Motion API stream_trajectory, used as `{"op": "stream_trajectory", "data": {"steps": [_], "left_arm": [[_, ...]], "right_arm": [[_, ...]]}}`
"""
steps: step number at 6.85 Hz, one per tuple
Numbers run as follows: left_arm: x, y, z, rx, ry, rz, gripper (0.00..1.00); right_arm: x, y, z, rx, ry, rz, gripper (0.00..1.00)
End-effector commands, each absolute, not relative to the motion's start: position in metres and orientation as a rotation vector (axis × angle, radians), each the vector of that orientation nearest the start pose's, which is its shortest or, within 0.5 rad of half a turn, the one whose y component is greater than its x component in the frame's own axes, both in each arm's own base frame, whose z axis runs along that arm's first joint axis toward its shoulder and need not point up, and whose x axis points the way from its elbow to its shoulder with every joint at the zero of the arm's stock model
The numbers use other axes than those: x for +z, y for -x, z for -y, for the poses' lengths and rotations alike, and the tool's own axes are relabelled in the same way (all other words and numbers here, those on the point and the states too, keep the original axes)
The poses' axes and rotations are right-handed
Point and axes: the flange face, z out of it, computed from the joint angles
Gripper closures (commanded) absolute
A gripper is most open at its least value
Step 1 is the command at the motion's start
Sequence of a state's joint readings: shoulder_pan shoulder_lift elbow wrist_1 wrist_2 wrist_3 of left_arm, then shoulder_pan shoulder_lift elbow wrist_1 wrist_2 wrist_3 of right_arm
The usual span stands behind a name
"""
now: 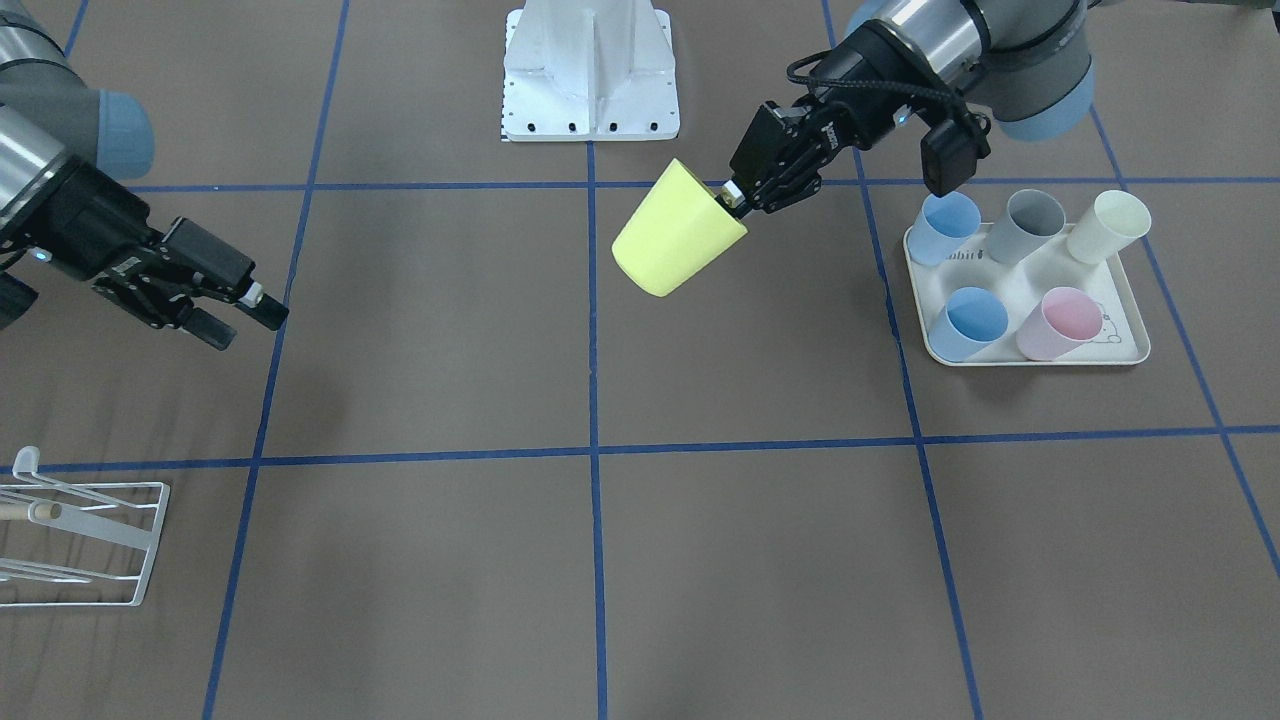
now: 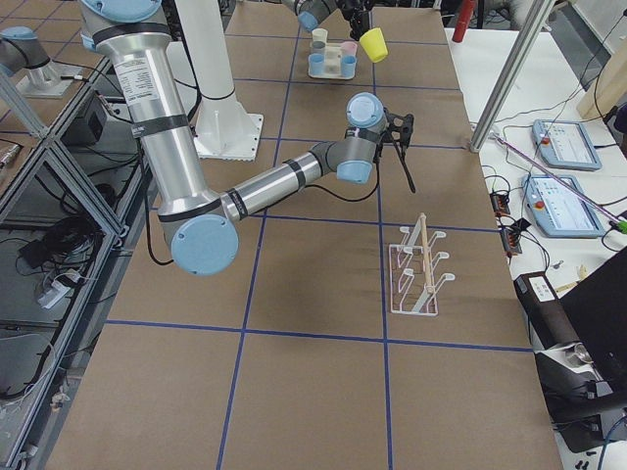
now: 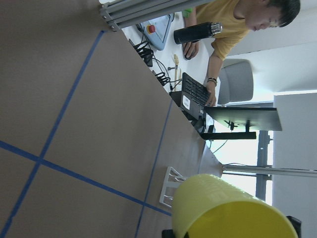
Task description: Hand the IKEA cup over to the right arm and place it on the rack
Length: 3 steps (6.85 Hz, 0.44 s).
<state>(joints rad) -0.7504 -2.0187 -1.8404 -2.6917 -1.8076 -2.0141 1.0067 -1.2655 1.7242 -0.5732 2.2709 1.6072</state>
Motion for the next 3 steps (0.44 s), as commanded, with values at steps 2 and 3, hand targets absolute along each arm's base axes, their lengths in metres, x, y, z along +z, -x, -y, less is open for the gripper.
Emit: {"op": "stream_trajectory", "data": {"steps": [2, 3], "left_arm": [[0.182, -0.334, 0.444, -0.644, -0.002, -2.139, 1.00], [0.190, -0.336, 0.445, -0.626, 0.000, -2.173, 1.00]], "right_arm": [[0.259, 0.314, 0.443, 0.461, -0.046, 1.940, 0.01], [0.250, 0.324, 0.425, 0.496, -0.017, 2.074, 0.01]]}}
